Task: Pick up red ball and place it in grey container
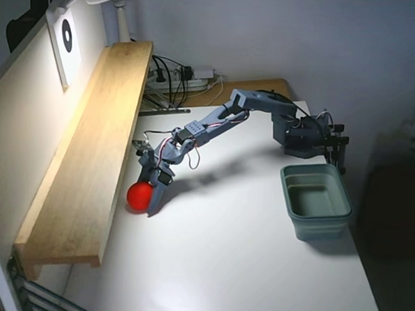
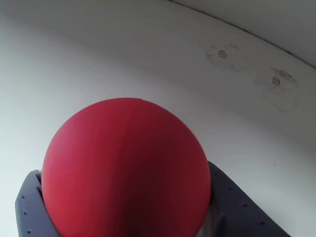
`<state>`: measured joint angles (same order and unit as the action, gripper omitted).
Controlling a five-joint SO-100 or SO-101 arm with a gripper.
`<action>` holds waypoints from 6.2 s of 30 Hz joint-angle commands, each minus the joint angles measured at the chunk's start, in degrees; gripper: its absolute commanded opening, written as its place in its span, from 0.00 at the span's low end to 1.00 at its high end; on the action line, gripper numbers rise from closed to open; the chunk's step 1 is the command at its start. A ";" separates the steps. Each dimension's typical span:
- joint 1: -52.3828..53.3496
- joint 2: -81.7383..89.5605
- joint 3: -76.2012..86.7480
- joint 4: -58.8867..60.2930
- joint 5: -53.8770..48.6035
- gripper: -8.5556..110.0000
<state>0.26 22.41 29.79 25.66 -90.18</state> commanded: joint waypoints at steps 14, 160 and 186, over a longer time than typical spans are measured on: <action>-0.20 1.05 -2.65 0.73 0.18 0.27; -0.20 74.40 85.41 -13.99 0.18 0.27; -0.20 96.15 86.37 6.80 0.18 0.27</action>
<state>0.09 115.58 122.26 28.56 -90.18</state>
